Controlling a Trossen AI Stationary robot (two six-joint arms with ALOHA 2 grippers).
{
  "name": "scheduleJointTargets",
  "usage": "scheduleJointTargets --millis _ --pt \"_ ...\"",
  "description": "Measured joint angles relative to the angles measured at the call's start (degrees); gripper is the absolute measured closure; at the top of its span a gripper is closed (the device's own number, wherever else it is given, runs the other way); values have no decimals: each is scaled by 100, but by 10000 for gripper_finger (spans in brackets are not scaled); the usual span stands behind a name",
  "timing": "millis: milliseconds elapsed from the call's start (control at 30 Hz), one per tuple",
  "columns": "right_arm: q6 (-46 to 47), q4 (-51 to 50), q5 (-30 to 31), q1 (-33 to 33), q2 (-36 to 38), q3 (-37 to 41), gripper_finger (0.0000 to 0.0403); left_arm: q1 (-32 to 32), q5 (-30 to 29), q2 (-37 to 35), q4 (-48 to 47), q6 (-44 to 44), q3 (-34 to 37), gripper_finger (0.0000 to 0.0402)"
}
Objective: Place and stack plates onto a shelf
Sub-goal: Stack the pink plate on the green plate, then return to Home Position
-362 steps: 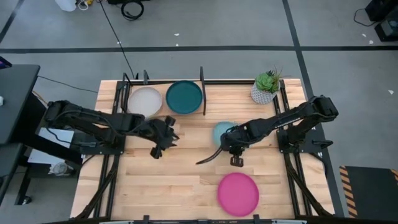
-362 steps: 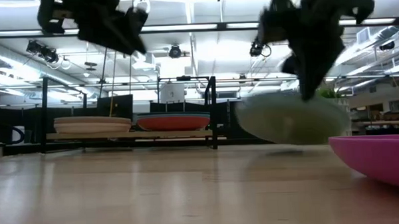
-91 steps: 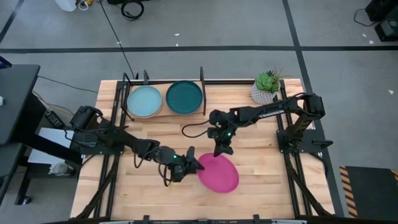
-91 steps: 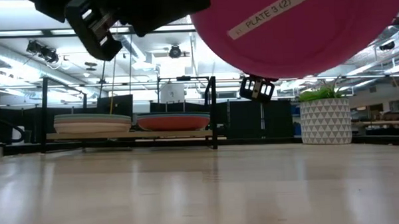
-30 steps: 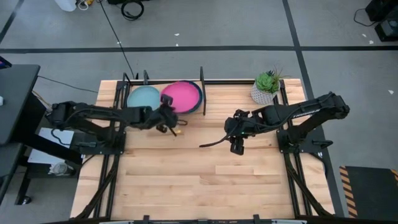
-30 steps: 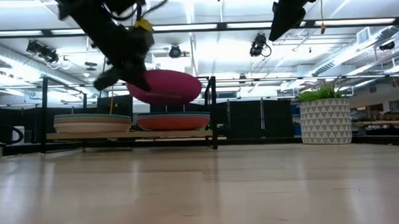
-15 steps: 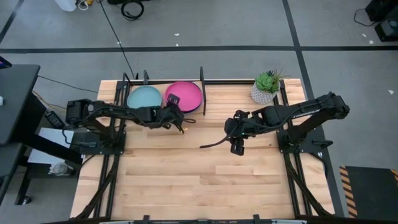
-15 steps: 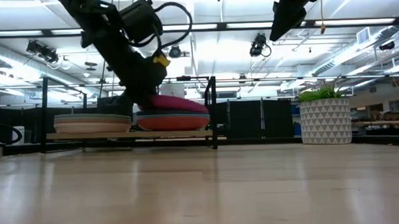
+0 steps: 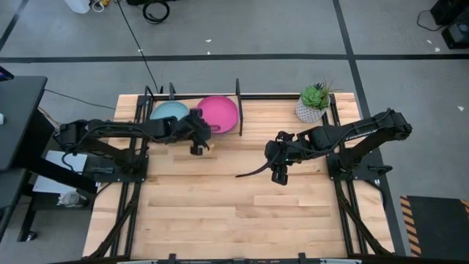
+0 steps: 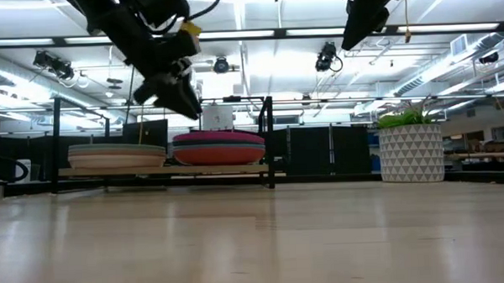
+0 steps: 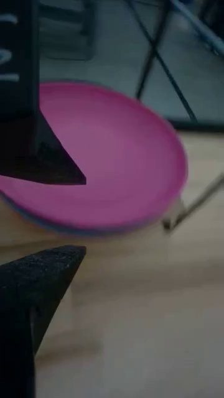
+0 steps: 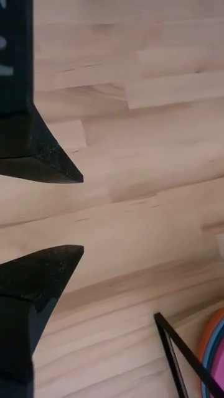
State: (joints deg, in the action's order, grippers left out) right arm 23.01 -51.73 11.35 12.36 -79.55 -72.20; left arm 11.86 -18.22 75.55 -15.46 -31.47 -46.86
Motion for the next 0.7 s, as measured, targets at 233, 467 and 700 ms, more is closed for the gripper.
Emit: scheduleJointTargets --millis 233,467,700 --pt "-27 145 20 0 0 0 225 559 3 257 318 707 -3 242" --pt "-95 178 39 -3 0 0 225 442 -323 846 821 682 1 254" --pt "-108 125 39 -3 0 0 225 289 -707 495 980 382 5 259"
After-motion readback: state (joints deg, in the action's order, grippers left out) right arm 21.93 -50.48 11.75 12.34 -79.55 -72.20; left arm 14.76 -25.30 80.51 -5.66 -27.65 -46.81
